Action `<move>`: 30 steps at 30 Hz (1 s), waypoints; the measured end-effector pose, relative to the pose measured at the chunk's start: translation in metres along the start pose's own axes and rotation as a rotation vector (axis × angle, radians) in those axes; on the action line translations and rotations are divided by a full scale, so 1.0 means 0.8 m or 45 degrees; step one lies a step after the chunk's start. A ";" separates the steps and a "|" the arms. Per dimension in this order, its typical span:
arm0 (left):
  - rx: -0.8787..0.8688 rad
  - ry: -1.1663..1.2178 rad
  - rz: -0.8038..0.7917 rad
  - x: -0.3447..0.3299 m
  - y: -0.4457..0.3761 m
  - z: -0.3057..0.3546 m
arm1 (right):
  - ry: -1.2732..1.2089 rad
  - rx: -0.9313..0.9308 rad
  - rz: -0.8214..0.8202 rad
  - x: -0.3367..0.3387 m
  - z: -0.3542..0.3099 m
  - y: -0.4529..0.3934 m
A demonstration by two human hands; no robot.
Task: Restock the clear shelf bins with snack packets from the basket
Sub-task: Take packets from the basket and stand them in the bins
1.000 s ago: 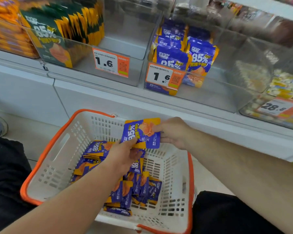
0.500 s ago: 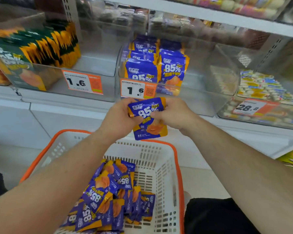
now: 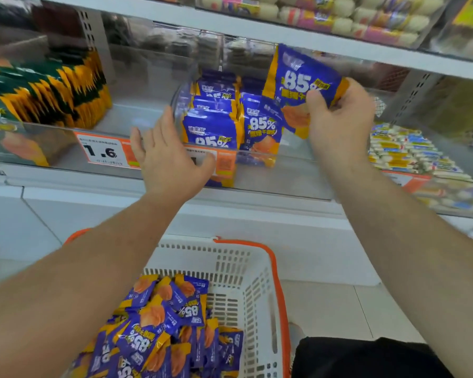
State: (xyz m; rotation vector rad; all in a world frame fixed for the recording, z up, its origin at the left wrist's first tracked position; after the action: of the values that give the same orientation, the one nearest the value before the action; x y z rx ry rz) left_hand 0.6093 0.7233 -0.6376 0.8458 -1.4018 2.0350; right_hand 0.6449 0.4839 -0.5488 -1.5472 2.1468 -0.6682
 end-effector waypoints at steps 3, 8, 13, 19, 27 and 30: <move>0.007 -0.048 0.029 -0.003 0.002 -0.001 | 0.325 -0.322 -0.196 -0.015 0.050 -0.017; 0.019 -0.031 0.038 -0.007 0.003 0.004 | 0.504 -0.753 -0.417 -0.042 0.085 -0.039; 0.003 -0.028 0.057 -0.006 0.002 0.002 | 0.479 -0.957 -0.410 -0.061 0.104 -0.045; -0.016 -0.004 -0.022 -0.001 0.002 -0.001 | 0.323 -0.978 -0.275 -0.062 0.099 -0.038; -0.061 0.354 0.165 0.019 0.039 -0.024 | 0.516 0.096 -0.158 -0.062 0.018 0.031; -0.061 0.442 0.014 0.000 0.097 -0.046 | 0.337 0.437 -0.318 -0.086 0.018 0.114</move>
State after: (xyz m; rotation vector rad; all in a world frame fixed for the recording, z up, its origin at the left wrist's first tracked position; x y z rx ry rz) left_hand 0.5466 0.7330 -0.6952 0.4372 -1.2547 2.0286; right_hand 0.6051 0.5722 -0.6110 -1.6173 1.8937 -1.3154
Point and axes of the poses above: each hand's wrist, its own y-axis away from the middle knuckle, its own x-axis out of the back of the hand, z = x × y, the point moved 3 cm from there along -y, towards the middle knuckle, and after that the axes turned 15 degrees about -y, right-handed, at the moved point
